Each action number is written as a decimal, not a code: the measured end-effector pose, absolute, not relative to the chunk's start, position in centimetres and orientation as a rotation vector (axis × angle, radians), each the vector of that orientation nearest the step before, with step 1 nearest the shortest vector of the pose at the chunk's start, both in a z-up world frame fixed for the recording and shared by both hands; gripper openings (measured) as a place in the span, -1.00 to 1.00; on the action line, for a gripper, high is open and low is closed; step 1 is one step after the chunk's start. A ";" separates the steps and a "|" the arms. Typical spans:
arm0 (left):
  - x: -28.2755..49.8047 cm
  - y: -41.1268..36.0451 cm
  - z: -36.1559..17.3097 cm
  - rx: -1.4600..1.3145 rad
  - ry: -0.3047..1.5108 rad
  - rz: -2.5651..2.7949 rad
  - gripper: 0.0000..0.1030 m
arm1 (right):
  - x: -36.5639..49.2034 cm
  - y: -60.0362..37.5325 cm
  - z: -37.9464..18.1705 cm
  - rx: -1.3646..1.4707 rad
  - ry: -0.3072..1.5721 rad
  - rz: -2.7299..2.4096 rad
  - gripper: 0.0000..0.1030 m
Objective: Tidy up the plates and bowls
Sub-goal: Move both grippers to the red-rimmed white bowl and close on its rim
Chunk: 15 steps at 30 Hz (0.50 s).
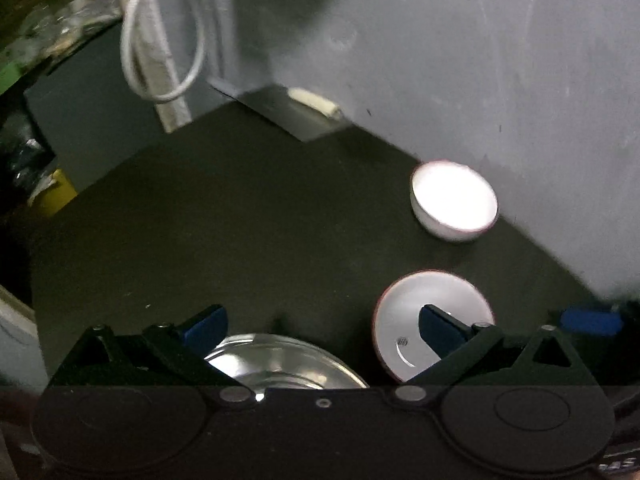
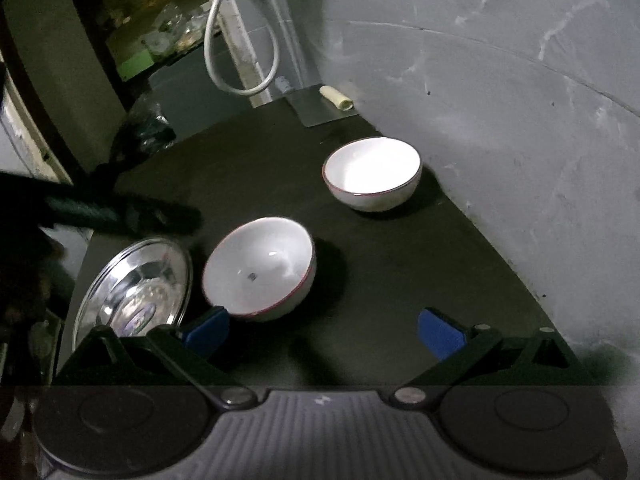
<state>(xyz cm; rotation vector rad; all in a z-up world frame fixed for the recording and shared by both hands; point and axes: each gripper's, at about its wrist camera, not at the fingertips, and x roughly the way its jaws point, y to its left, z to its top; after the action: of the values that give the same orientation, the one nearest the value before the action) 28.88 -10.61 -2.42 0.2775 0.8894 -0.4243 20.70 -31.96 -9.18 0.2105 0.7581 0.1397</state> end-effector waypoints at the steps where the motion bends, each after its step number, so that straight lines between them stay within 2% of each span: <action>1: 29.1 -11.1 -2.9 0.297 0.895 -0.437 0.95 | 20.8 -32.1 -9.3 0.219 0.756 0.143 0.93; 4: 29.6 -12.1 -4.0 0.338 0.926 -0.458 0.91 | 21.4 -32.3 -9.5 0.241 0.754 0.156 0.85; 7: 29.9 -12.4 -4.6 0.338 0.951 -0.462 0.79 | 22.1 -32.3 -9.6 0.242 0.750 0.169 0.76; 9: 30.1 -12.4 -4.8 0.303 0.966 -0.482 0.54 | 22.7 -32.2 -9.8 0.242 0.761 0.176 0.58; 13: 30.6 -12.4 -5.1 0.224 1.012 -0.515 0.18 | 23.6 -32.1 -9.9 0.253 0.773 0.202 0.41; 15: 30.7 -12.7 -5.3 0.216 1.028 -0.514 -0.12 | 24.1 -32.0 -10.0 0.247 0.773 0.207 0.28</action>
<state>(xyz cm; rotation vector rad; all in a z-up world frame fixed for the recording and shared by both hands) 30.68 -12.71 -5.31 0.2164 1.0277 -0.5142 24.10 -32.04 -9.97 0.2469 0.7726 0.2065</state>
